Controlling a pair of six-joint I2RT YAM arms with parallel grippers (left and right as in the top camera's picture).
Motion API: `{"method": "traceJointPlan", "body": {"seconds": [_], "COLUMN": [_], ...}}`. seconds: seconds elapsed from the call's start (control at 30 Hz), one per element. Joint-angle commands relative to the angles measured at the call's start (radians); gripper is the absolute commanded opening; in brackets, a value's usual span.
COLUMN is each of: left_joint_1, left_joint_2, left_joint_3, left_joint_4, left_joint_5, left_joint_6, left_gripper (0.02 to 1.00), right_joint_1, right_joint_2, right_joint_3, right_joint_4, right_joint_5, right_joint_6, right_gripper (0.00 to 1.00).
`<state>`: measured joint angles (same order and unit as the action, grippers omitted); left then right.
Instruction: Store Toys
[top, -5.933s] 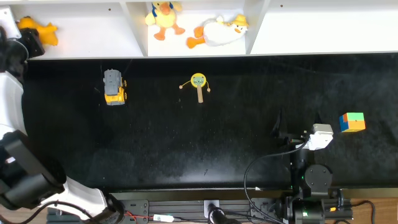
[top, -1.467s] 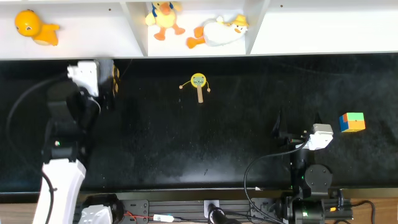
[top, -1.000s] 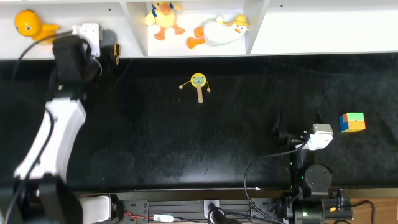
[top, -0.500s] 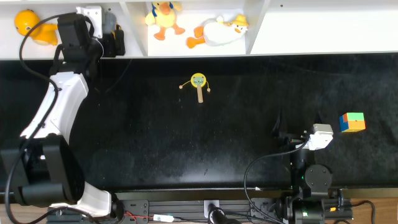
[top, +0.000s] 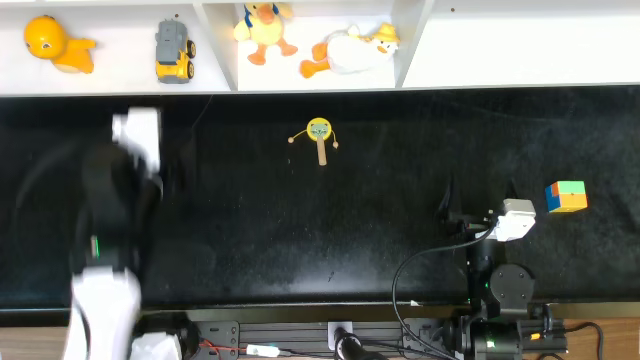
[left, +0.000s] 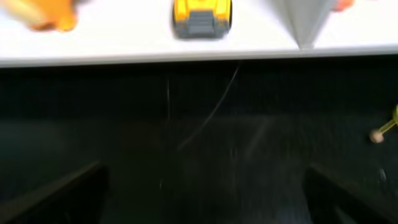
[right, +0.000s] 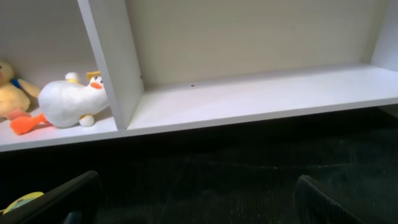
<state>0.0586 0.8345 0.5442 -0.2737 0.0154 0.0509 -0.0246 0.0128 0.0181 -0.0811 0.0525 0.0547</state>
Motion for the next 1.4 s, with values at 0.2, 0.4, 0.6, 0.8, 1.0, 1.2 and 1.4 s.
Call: {"method": "traceJointPlan", "body": {"seconds": [0.2, 0.4, 0.6, 0.8, 1.0, 1.2, 1.4], "left_joint_1": [-0.037, -0.08, -0.094, -0.091, -0.091, -0.091, -0.091], "left_joint_2": [-0.528, -0.708, -0.833, -0.832, -0.832, -0.832, -0.832], "left_joint_3": [-0.481, -0.536, -0.536, -0.536, -0.536, -0.536, -0.536], "left_joint_4": [0.386, 0.349, 0.187, 0.191, 0.191, 0.191, 0.191], "left_joint_5": [-0.036, -0.079, -0.009, 0.006, 0.006, 0.006, 0.005], "left_joint_6": [0.004, 0.004, -0.002, -0.063, -0.063, -0.063, -0.063], "left_gripper": [0.998, 0.998, 0.998, 0.998, 0.998, 0.998, 0.998], "right_joint_1": [0.0, 0.0, 0.0, 0.0, 0.0, 0.0, 0.0], "right_joint_2": [-0.008, -0.008, -0.008, -0.008, -0.008, -0.008, -0.008], "right_joint_3": [-0.013, -0.013, -0.013, -0.013, -0.013, -0.013, -0.013], "right_joint_4": [0.004, 0.004, 0.004, 0.004, 0.004, 0.004, 0.004], "right_joint_5": [-0.003, -0.003, -0.003, -0.003, -0.003, -0.003, -0.003], "right_joint_6": [-0.002, -0.002, -0.002, -0.002, -0.002, -0.002, -0.002], "right_gripper": [0.996, 0.996, 0.996, 0.996, 0.996, 0.996, 0.996]}}
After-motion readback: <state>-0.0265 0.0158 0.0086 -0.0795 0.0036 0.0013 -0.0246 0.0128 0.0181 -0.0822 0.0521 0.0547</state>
